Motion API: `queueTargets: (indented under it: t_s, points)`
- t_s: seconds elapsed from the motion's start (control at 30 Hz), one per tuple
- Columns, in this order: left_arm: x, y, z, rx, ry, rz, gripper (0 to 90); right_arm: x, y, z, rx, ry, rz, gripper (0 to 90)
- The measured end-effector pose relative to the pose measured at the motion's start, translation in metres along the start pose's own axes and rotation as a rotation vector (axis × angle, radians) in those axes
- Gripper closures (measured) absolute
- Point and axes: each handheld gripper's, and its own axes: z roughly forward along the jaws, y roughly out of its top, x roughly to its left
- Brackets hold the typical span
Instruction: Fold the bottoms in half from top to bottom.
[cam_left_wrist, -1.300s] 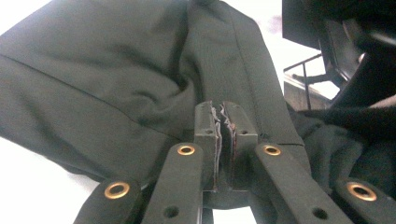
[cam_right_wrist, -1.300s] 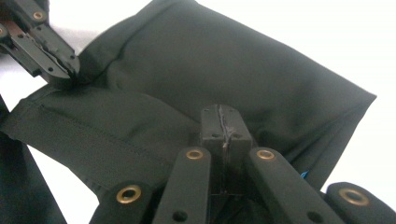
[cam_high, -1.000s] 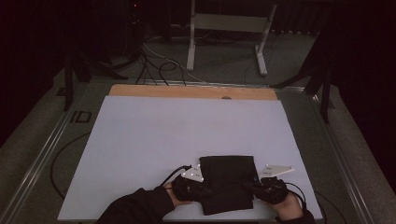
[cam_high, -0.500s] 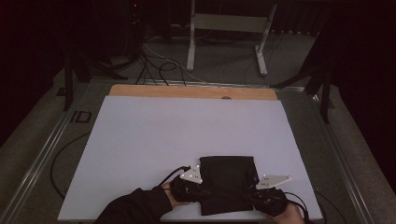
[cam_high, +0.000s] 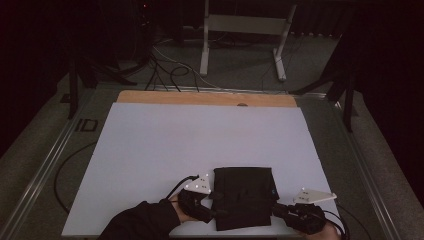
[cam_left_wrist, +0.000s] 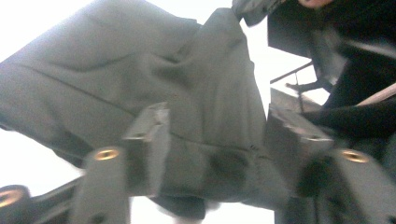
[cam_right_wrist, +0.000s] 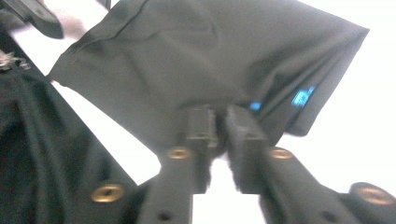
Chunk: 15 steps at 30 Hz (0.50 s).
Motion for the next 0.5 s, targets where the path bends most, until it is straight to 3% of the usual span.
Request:
queueTargets:
  t_s: [0.07,0.13,0.17,0.3,0.43,0.5]
  points:
    - [-0.001,0.001,-0.003,-0.012,-0.002,0.003,29.9,0.0,-0.002,-0.001,0.001,0.004,0.013,67.6]
    - [-0.001,0.002,-0.004,-0.024,-0.005,0.0,22.3,0.0,-0.003,-0.001,0.013,0.01,0.008,64.8]
    - [-0.001,0.002,-0.006,-0.049,-0.005,0.009,13.1,0.001,-0.004,0.005,0.059,0.01,0.006,57.7]
    - [0.002,0.001,-0.007,-0.06,0.009,-0.004,6.5,0.002,-0.005,0.01,0.087,0.004,-0.022,54.3]
    - [0.005,0.001,-0.009,-0.067,0.033,-0.01,6.1,0.0,-0.003,0.022,0.128,0.01,-0.026,52.9]
    - [0.005,0.001,-0.009,-0.071,0.037,-0.013,6.1,0.0,-0.001,0.026,0.139,0.015,-0.029,56.6]
